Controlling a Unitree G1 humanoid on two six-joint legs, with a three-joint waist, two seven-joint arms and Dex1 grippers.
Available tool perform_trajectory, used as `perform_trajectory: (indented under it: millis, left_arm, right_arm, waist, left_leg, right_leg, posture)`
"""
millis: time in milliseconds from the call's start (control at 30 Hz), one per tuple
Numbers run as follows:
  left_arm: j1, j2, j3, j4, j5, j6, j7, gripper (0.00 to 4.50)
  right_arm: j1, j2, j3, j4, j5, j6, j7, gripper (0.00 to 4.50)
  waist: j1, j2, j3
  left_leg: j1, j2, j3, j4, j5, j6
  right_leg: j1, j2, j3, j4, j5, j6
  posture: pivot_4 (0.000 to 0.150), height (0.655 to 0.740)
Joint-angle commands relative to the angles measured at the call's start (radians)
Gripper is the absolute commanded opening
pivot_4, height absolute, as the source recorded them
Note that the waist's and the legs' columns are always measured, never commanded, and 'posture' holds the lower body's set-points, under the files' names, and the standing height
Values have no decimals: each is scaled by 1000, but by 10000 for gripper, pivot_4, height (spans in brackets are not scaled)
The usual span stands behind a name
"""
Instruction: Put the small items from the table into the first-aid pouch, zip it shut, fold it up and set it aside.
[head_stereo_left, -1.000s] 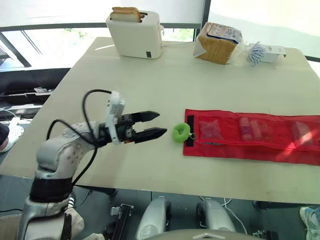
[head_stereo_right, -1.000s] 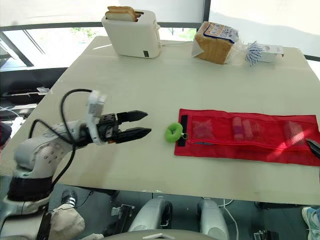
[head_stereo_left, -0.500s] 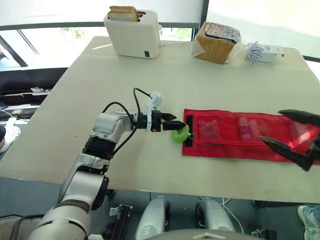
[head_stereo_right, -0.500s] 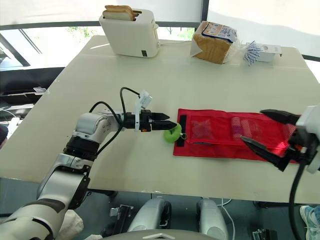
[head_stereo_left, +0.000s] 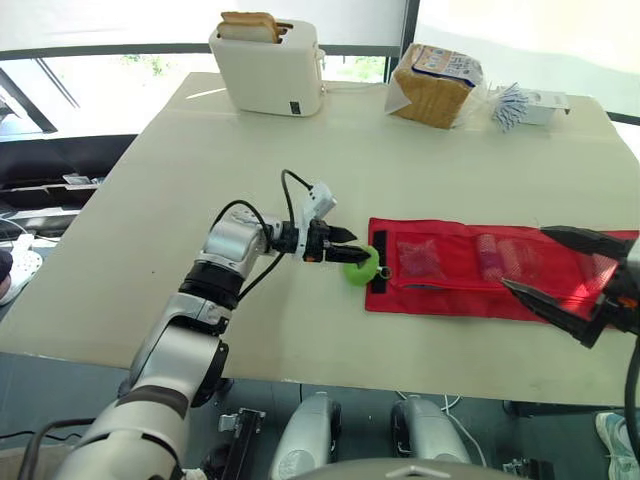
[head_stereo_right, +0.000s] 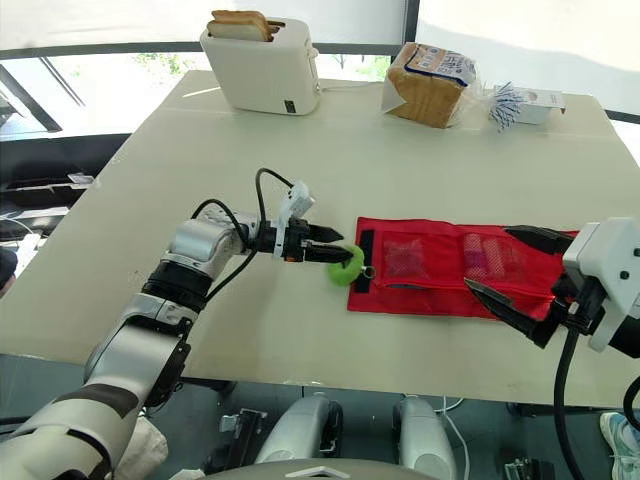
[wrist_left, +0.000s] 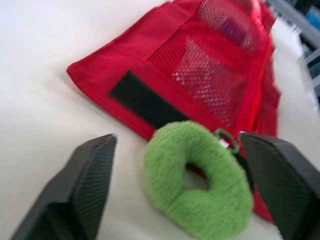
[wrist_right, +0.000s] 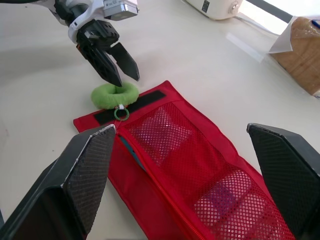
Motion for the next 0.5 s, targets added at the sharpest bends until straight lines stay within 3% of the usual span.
perform_trajectory:
  millis: [33, 167, 300, 500]
  left_arm:
    - [-11, -10, -43, 11, 75, -116, -43, 19470]
    - [-8, -23, -59, 30, 120, -179, -68, 407]
    - [-4, 6, -33, -23, 108, -147, -119, 407]
    - [97, 105, -26, -336, -17, 122, -205, 407]
  right_arm:
    - [18, 1, -30, -32, 3, -30, 2, 45000]
    - [41, 2, -44, -39, 0, -38, -4, 45000]
    - [61, 0, -55, -45, -4, -44, -9, 45000]
    - [80, 2, -58, -39, -11, -49, -16, 45000]
  waist:
    - [0, 0, 0]
    - [0, 0, 0]
    - [0, 0, 0]
    - [-3, 0, 0]
  left_leg:
    - [0, 0, 0, 0, 0, 0]
    - [0, 0, 0, 0, 0, 0]
    - [0, 0, 0, 0, 0, 0]
    - [0, 1, 0, 0, 0, 0]
  right_leg:
    - [0, 0, 0, 0, 0, 0]
    - [0, 0, 0, 0, 0, 0]
    - [0, 0, 0, 0, 0, 0]
    - [-1, 0, 0, 1, 0, 0]
  posture:
    - [1500, 7400]
    - [1500, 7400]
    - [1500, 7400]
    - [1500, 7400]
